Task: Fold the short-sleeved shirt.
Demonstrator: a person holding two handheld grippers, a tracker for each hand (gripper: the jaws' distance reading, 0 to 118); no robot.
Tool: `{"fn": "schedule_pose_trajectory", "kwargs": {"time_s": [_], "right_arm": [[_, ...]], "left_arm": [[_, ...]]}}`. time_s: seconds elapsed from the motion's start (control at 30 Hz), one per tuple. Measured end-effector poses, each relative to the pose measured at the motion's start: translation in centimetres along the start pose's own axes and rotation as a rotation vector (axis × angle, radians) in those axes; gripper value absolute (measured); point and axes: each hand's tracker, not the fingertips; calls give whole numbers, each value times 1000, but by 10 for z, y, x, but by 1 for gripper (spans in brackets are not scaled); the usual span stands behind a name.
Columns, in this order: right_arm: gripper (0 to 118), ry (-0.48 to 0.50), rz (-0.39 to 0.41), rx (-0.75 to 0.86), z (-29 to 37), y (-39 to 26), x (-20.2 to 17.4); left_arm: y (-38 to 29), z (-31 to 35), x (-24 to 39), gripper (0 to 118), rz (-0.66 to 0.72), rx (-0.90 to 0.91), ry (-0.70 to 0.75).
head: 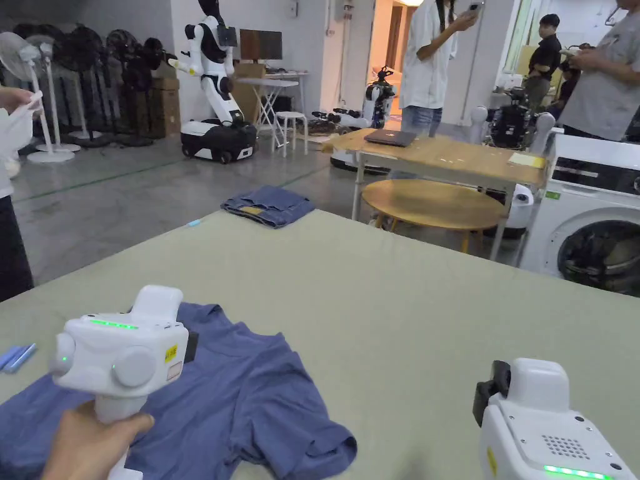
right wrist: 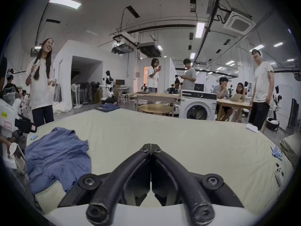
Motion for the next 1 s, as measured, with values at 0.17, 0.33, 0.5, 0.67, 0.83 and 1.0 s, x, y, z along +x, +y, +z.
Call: {"fn": "schedule_pose_trajectory", "kwargs": {"time_s": [0.17, 0.33, 0.5, 0.67, 0.83, 1.0], "right_arm": [[0, 22, 27, -39, -6, -10, -8], [0, 22, 78, -64, -7, -18, -8], [0, 10, 101, -86, -7, -23, -2], [0, -7, 104, -97, -3, -28, 8], [0, -20, 95, -118, 0, -35, 16], [0, -37, 68, -121, 7, -38, 25]], "left_arm": [[0, -41, -41, 51, 52, -219, -37], [-15, -82, -53, 64, 47, -425, -98], [-50, -122, -39, 65, 3, -567, -63], [-52, -119, -29, 0, -68, -460, -31], [-60, -106, -26, 0, -53, -390, -14], [-49, -76, -24, 0, 22, -228, -14]]}}
